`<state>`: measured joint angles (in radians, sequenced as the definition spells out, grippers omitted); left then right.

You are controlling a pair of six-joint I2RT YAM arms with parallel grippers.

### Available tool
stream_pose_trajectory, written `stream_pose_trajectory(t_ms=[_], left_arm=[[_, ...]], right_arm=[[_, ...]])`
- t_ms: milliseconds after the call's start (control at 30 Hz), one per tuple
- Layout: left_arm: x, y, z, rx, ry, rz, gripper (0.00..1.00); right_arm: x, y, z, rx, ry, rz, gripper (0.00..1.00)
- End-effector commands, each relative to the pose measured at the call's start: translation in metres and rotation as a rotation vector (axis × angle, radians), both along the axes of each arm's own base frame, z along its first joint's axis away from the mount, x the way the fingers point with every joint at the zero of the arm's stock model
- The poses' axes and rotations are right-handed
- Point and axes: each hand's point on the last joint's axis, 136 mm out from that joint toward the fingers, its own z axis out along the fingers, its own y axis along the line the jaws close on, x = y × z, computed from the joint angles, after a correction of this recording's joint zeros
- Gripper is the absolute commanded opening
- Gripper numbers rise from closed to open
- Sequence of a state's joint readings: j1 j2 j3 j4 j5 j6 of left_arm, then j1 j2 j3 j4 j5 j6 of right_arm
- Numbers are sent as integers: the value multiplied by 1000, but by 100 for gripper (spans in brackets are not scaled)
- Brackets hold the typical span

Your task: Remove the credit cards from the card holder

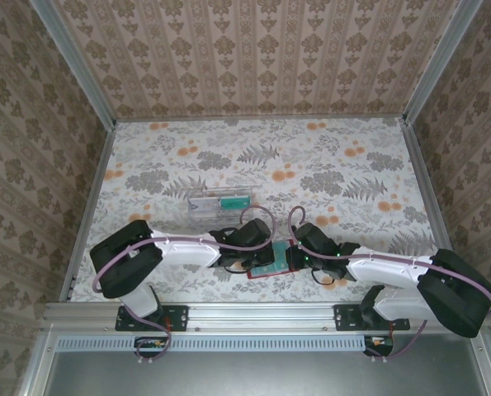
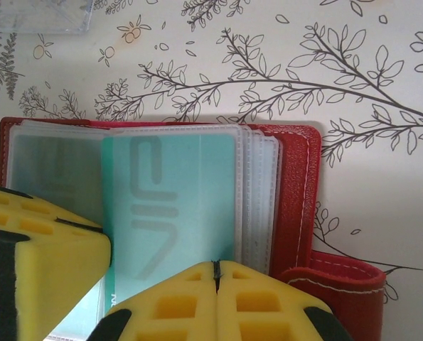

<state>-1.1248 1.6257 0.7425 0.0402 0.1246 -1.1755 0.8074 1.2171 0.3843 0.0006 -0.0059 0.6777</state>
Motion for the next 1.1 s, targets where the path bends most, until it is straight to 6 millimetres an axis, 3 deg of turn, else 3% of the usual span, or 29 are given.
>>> stream_pose_trajectory(t_ms=[0, 433, 633, 700, 833, 1067], left_arm=[[0, 5, 7, -38, -4, 21, 0], [-3, 34, 8, -24, -17, 55, 0], [1, 22, 26, -52, -57, 16, 3], [3, 19, 31, -50, -70, 3, 4], [6, 13, 36, -61, -82, -8, 6], [6, -5, 28, -86, -49, -31, 11]], right_arm=[[-13, -13, -17, -62, 58, -10, 0], [-12, -17, -23, -95, 72, -31, 0], [-11, -17, -6, -70, 41, -32, 1], [-11, -21, 2, -69, 21, -42, 9], [-12, -25, 11, -60, 1, -41, 13], [-15, -17, 1, -43, 35, -9, 4]])
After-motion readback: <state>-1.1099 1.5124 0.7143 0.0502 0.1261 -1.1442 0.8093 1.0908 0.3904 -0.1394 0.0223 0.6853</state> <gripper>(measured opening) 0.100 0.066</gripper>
